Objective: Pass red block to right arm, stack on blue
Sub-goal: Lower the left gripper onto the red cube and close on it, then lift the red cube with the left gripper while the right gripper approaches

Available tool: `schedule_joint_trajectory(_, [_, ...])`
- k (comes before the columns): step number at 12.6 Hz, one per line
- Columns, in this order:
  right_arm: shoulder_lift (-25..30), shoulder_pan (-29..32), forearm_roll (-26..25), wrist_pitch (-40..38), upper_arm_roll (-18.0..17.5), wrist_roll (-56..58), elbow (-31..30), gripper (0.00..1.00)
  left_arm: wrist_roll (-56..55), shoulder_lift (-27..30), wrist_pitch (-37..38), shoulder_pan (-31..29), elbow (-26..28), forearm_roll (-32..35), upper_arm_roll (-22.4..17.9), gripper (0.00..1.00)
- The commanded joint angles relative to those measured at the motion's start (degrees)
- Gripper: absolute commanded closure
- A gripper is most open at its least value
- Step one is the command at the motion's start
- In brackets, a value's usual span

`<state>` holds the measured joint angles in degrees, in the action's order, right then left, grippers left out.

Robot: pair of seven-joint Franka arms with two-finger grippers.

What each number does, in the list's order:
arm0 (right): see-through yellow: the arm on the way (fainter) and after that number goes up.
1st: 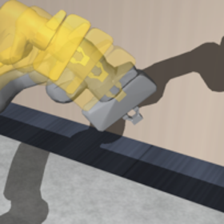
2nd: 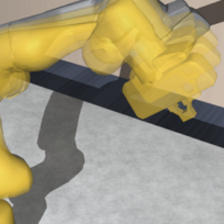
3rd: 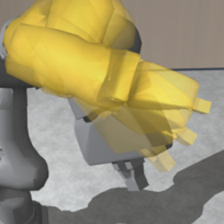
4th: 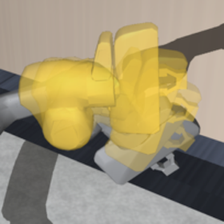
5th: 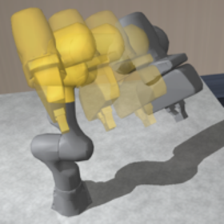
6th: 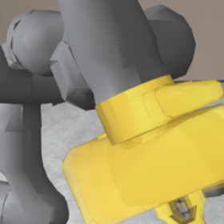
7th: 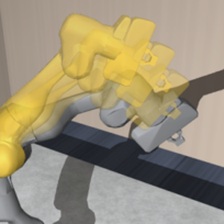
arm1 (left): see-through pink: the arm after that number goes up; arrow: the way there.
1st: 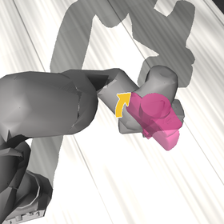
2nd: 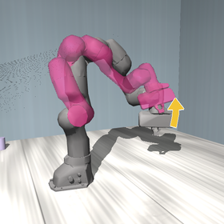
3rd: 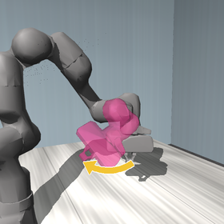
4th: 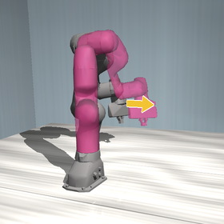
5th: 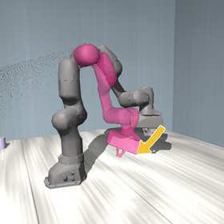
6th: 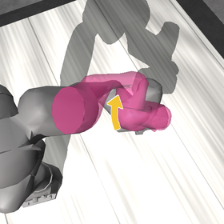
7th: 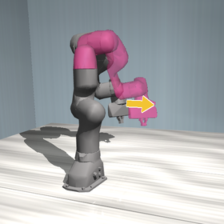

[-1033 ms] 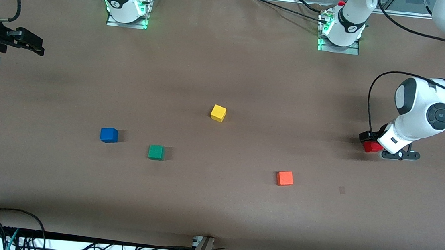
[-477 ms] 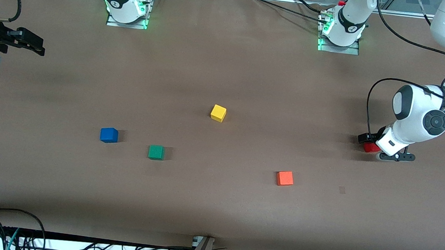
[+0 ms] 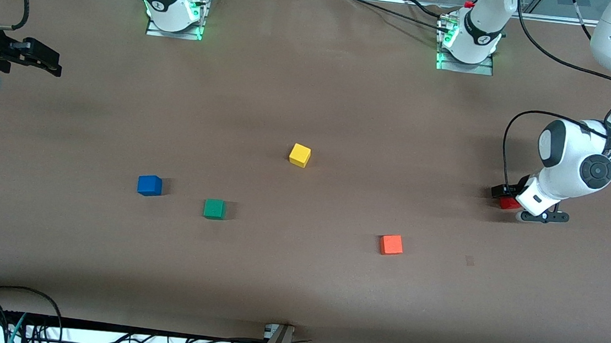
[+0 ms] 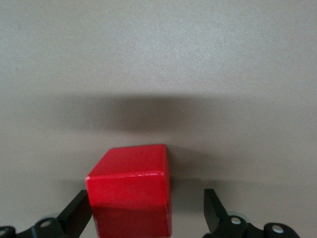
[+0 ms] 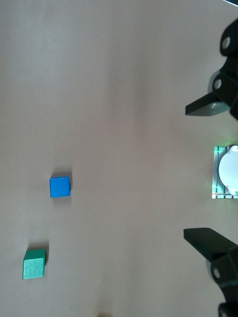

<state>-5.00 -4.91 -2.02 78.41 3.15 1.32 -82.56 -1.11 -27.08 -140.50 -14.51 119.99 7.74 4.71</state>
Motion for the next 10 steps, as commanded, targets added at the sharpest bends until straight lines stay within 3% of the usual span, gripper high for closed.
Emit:
schedule_joint_trajectory(1, [0.52, 0.34, 0.97, 0.07, 0.01, 0.88, -0.32, 0.00, -0.74, -1.92, -0.04, -1.58, -2.92, -0.44, 0.56, 0.05])
schedule_joint_trajectory(4, [-0.97, 0.07, 0.88, 0.16, 0.01, 1.05, -0.24, 0.00, -0.65, -1.92, -0.04, -1.75, -2.83, -3.68, 0.74, 0.15])
schedule_joint_trajectory(5, [-1.59, 0.07, 0.88, 0.16, 0.01, 0.97, -0.24, 0.00, -0.56, -1.92, -0.04, -1.75, -2.83, -4.04, 0.74, 0.25])
schedule_joint_trajectory(6, [-2.11, 0.07, 0.88, 0.16, -0.07, 0.96, -0.24, 0.00, -0.56, -1.92, -0.04, -1.67, -2.92, -4.22, 0.74, 0.50])
schedule_joint_trajectory(7, [-2.12, -0.10, 0.88, 0.16, -0.16, 0.96, -0.24, 0.00, -0.56, -1.92, 0.13, -1.67, -2.92, -4.22, 0.83, 0.65])
schedule_joint_trajectory(10, [-5.54, -0.63, 0.79, 0.77, -0.34, 0.96, -0.32, 0.00, 0.05, -1.05, 0.84, -1.49, -3.01, -4.14, 1.00, 0.83])
